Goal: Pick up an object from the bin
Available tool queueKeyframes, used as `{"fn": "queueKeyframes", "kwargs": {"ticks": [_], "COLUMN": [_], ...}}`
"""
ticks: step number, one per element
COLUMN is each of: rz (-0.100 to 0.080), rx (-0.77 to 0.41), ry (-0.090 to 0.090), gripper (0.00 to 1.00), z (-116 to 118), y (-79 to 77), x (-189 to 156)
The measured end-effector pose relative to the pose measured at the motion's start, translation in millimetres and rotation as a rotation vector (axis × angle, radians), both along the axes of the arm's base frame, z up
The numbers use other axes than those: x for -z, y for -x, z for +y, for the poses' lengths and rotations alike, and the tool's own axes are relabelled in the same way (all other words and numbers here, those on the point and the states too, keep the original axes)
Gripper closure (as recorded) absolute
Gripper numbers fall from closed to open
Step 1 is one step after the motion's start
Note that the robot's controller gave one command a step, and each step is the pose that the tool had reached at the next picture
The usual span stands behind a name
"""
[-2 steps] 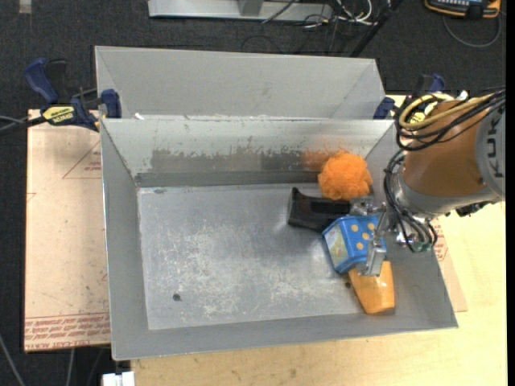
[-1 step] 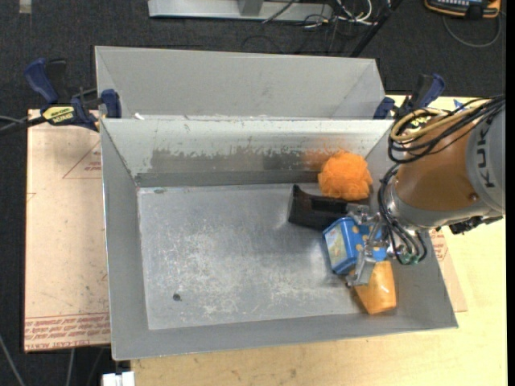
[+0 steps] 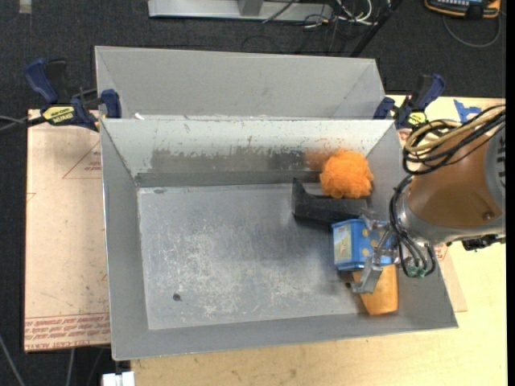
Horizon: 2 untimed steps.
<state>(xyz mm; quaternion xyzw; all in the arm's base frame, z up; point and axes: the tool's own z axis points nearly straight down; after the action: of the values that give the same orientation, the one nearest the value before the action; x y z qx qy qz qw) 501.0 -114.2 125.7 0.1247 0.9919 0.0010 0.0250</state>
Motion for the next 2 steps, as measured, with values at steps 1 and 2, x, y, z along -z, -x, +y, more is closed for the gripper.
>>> {"fn": "queueKeyframes", "kwargs": {"ticks": [1,2], "rz": [-0.018,-0.018], "rx": [0.112,0.183], "ry": [-0.014,-0.014], "gripper": [0.00,1.00], "z": [-16.0,-8.4], "y": [-8.2,-15.7], "x": [19.7,8.9]}}
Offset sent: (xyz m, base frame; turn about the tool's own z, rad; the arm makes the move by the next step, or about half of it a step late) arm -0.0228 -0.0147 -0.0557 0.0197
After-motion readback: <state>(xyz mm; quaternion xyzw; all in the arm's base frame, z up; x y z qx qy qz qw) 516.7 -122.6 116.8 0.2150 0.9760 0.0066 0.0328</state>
